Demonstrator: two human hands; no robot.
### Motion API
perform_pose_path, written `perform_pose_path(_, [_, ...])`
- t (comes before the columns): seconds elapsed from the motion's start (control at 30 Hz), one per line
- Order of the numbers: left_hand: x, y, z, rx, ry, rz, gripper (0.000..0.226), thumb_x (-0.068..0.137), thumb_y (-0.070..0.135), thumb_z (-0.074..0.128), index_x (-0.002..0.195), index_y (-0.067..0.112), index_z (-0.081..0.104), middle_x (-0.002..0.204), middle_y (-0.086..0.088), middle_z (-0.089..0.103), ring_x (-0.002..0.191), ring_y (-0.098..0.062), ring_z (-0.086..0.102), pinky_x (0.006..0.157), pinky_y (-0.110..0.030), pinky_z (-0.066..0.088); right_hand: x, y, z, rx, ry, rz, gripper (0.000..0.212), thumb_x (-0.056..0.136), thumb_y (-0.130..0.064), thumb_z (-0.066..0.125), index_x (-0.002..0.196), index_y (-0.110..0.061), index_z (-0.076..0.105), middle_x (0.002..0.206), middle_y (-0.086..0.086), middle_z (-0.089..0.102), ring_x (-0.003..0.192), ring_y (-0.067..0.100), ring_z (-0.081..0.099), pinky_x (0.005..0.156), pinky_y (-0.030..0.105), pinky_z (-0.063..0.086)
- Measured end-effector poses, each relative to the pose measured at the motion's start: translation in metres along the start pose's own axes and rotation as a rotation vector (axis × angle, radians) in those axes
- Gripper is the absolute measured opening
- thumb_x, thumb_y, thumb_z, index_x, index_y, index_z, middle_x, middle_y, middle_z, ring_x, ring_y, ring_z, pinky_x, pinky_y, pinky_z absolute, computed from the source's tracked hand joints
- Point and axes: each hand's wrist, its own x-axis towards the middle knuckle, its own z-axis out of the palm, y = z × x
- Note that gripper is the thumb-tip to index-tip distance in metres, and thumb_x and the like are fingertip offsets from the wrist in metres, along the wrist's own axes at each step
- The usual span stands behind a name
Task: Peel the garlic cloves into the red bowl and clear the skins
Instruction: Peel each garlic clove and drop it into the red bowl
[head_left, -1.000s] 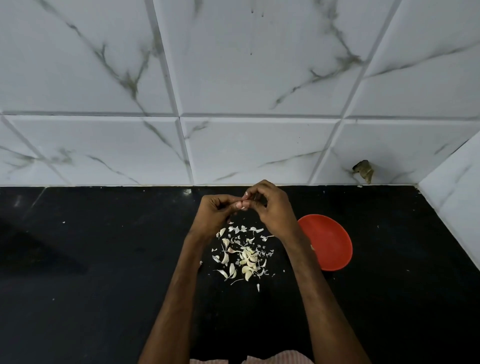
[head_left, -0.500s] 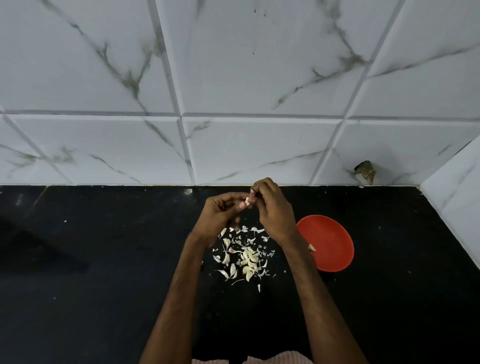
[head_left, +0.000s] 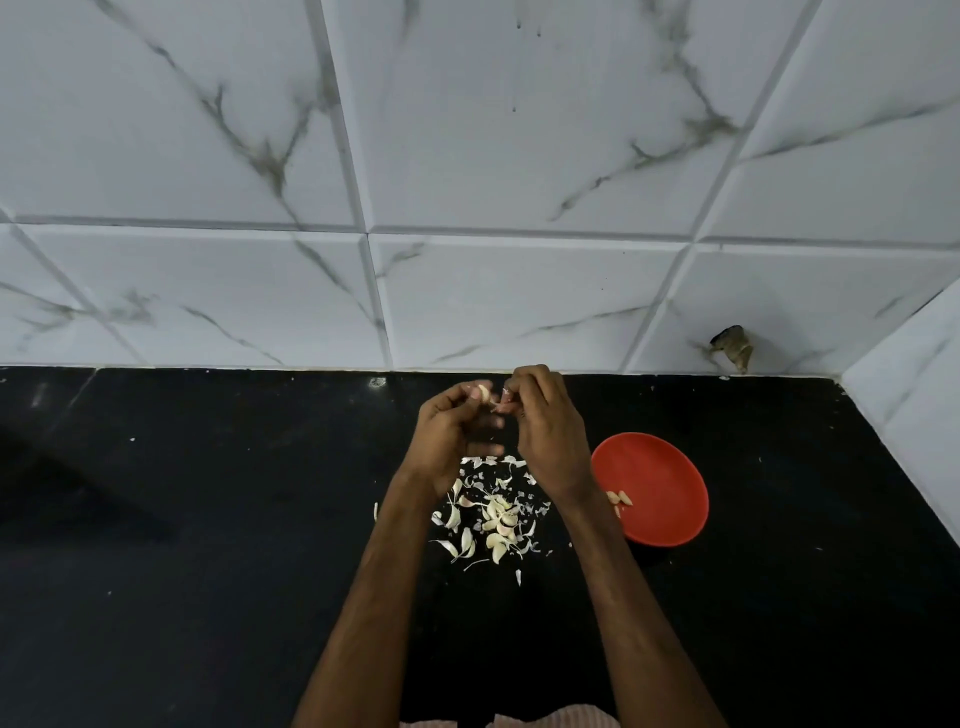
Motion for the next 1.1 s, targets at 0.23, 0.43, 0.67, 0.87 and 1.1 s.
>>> perform_pose_path(0.23, [0.002,0.0,-0.014,-0.168,0.144,-0.05,0.025,0.085,0.021,0.067,0.11,0.016,0.07,0.089,0.005,0.064,0.071,-0.007,0.059,0.06,-0.029,0.057,0.001,0.002,-0.003,0.248,-0.077,0.124,0.009,0.092,-0.004,0.068,0.1,-0.003,0.063,0.097,0.004,0.064,0.091,0.015,0.061,0.076,0.036,0.056])
perform_pose_path(0.43, [0.002,0.001,-0.011,-0.164,0.131,-0.021,0.023,0.095,0.018,0.062,0.116,0.016,0.07,0.091,0.008,0.066,0.068,-0.006,0.057,0.059,-0.027,0.054,0.003,-0.002,0.002,0.314,-0.125,0.285,0.016,0.094,-0.008,0.067,0.11,-0.009,0.067,0.105,0.001,0.069,0.098,0.013,0.066,0.086,0.038,0.057])
perform_pose_path(0.67, [0.001,0.0,-0.009,-0.082,0.052,0.013,0.03,0.091,0.025,0.065,0.12,0.016,0.07,0.089,0.003,0.067,0.071,-0.008,0.056,0.058,-0.026,0.053,0.007,-0.013,0.005,0.476,-0.054,0.354,0.014,0.093,-0.016,0.071,0.107,-0.015,0.068,0.099,-0.014,0.067,0.094,-0.001,0.065,0.081,0.015,0.051])
perform_pose_path(0.87, [0.0,-0.002,-0.008,-0.04,0.043,0.019,0.027,0.096,0.019,0.062,0.122,0.011,0.066,0.097,-0.006,0.069,0.071,-0.012,0.058,0.055,-0.025,0.051,0.005,-0.013,0.01,0.556,-0.1,0.353,0.027,0.09,-0.019,0.075,0.117,-0.018,0.07,0.112,-0.006,0.066,0.102,-0.005,0.062,0.085,0.009,0.048])
perform_pose_path(1.1, [-0.003,-0.005,-0.007,0.015,0.025,0.025,0.022,0.09,0.021,0.064,0.107,0.009,0.069,0.084,-0.001,0.069,0.066,-0.009,0.059,0.051,-0.024,0.051,-0.002,-0.003,0.013,0.613,0.017,0.494,0.02,0.076,-0.016,0.087,0.08,-0.013,0.067,0.08,-0.008,0.065,0.075,0.002,0.062,0.071,0.015,0.049])
